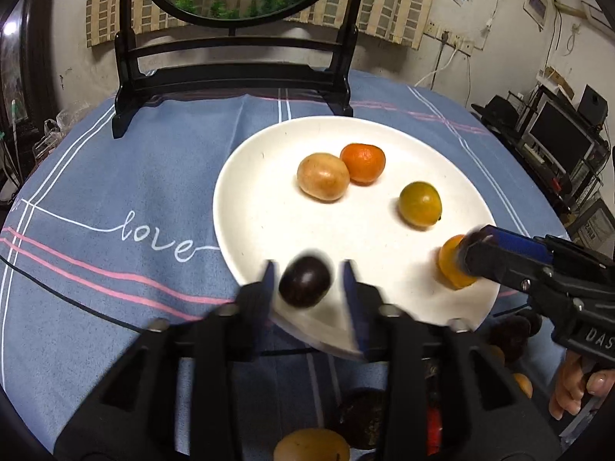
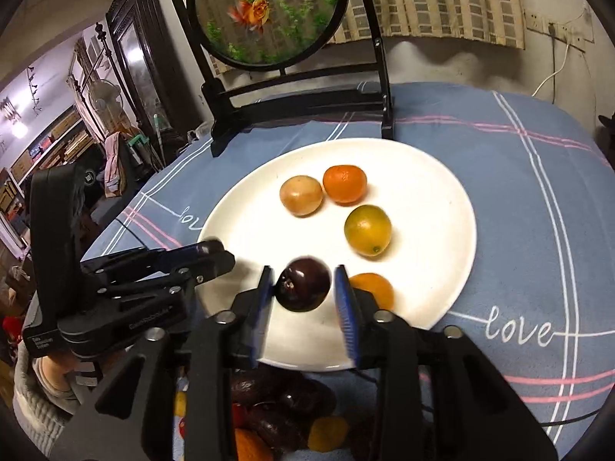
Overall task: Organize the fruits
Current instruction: 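Carry both plums over the white plate and open both grippers, then withdraw both open grippers from the plate toward the fruit pile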
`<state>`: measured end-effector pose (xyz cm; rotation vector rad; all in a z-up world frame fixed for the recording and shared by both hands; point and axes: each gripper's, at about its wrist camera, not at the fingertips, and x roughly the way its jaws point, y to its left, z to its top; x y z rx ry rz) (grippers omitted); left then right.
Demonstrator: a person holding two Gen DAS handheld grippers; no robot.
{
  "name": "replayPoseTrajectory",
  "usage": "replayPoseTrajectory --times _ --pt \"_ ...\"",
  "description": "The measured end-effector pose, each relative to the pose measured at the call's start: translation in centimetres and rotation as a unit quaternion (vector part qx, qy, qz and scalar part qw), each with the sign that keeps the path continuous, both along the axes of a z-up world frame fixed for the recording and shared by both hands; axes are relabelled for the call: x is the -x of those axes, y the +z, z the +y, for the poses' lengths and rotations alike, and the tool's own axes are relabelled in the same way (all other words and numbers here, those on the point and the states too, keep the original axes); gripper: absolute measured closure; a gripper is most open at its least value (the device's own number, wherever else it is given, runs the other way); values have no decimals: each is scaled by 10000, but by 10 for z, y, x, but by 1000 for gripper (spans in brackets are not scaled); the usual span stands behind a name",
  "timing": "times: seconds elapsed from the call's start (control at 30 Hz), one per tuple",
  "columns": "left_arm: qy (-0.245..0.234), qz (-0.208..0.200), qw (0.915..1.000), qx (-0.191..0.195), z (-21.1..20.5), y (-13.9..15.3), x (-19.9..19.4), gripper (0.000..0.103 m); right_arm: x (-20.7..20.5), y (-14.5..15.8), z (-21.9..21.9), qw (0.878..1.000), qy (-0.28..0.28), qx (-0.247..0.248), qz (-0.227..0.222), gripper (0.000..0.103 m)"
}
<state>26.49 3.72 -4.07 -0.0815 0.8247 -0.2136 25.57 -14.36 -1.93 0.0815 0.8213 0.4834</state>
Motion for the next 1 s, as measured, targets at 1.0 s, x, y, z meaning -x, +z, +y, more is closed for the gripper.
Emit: replayPoseTrajectory --times 1.0 --pt "-60 -152 9977 -659 24 -12 102 23 86 15 -102 9870 -1272 -914 -367 6"
